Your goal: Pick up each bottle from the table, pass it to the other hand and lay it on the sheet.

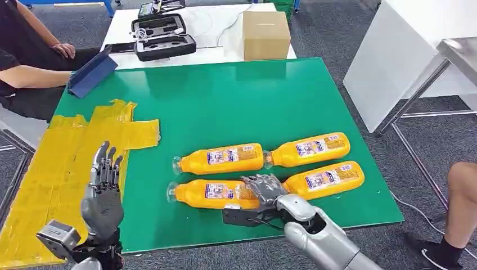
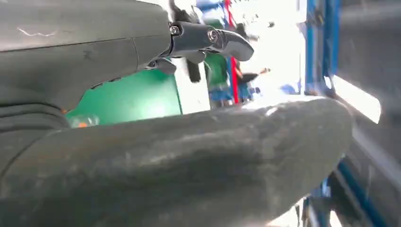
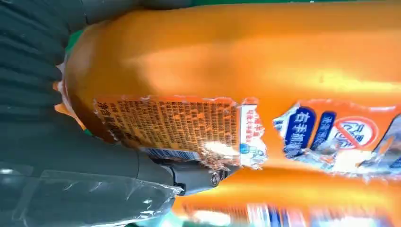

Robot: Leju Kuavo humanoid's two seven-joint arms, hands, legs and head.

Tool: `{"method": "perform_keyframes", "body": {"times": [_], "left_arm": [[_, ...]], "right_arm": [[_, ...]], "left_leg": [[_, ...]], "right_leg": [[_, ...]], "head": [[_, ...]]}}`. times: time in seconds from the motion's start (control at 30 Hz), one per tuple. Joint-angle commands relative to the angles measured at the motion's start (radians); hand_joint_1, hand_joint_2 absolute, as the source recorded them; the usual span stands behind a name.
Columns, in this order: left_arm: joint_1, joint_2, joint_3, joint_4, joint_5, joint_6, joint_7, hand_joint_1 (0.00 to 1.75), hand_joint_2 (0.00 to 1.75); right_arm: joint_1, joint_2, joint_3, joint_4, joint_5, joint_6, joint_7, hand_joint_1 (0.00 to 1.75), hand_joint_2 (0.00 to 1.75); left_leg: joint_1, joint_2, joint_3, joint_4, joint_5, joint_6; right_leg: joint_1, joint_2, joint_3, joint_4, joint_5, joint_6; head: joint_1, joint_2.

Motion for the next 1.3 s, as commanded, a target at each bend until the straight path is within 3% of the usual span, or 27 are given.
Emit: {"method": "perform_keyframes", "body": {"times": [0.03,0.17,0.37,0.5,0.67,0.83,0.93,1.3], "left_arm": [[0.056,-0.044,0.096,-0.037,0.088,0.063,0.005,0.0,1.75],[0.077,-0.042,0.091,-0.035,0.279,-0.016,0.103,0.0,1.75],[0.098,-0.018,0.049,0.013,0.477,-0.166,0.206,0.0,1.75],[0.1,-0.019,0.046,0.018,0.477,-0.166,0.206,0.0,1.75],[0.133,0.057,-0.089,0.054,0.692,-0.4,0.295,0.0,1.75],[0.136,0.061,-0.131,0.03,0.669,-0.396,0.272,0.0,1.75],[0.124,0.113,-0.199,0.032,0.751,-0.453,0.276,0.0,1.75],[0.11,0.084,-0.165,0.031,0.684,-0.382,0.242,0.0,1.75]], "right_arm": [[0.265,0.123,-0.185,-0.334,-0.011,-0.154,-0.057,1.75,1.75],[0.299,0.155,-0.21,-0.382,-0.044,-0.233,-0.148,1.75,1.75],[0.266,0.159,-0.194,-0.331,-0.083,-0.25,-0.189,1.75,1.75],[0.26,0.163,-0.193,-0.321,-0.085,-0.25,-0.191,1.75,1.75],[0.183,0.172,-0.156,-0.232,-0.127,-0.225,-0.201,1.75,1.75],[0.17,0.178,-0.143,-0.205,-0.131,-0.221,-0.203,1.75,1.75],[0.148,0.172,-0.101,-0.172,-0.127,-0.177,-0.198,1.75,1.75],[0.127,0.215,0.111,-0.071,-0.048,-0.053,-0.246,1.75,1.75]], "left_leg": [[0.001,0.001,0.002,0.0,-0.003,-0.002],[0.001,-0.001,0.001,0.001,-0.003,-0.002],[0.0,0.001,-0.002,-0.001,-0.001,-0.001],[0.0,0.001,-0.001,-0.001,0.0,-0.001],[0.0,0.002,0.001,-0.002,0.0,-0.001],[0.0,0.002,-0.001,-0.001,0.0,-0.001],[0.0,0.002,0.001,-0.002,-0.001,-0.002],[0.0,0.001,-0.001,-0.001,0.0,-0.001]], "right_leg": [[0.001,-0.001,0.002,0.0,-0.002,-0.002],[0.001,-0.002,0.002,0.001,-0.004,-0.003],[0.0,0.0,-0.003,-0.001,-0.001,-0.001],[0.0,0.0,-0.002,-0.001,0.0,-0.002],[0.0,0.001,-0.001,-0.002,0.0,-0.002],[0.0,0.0,-0.002,-0.001,0.0,-0.001],[0.001,0.0,0.001,-0.002,0.0,-0.002],[0.001,0.0,-0.002,-0.001,0.0,-0.002]], "head": [[-0.001,0.0],[0.0,0.0],[0.0,0.0],[0.0,0.0],[0.0,0.0],[0.0,0.0],[0.0,0.0],[0.0,0.0]]}}
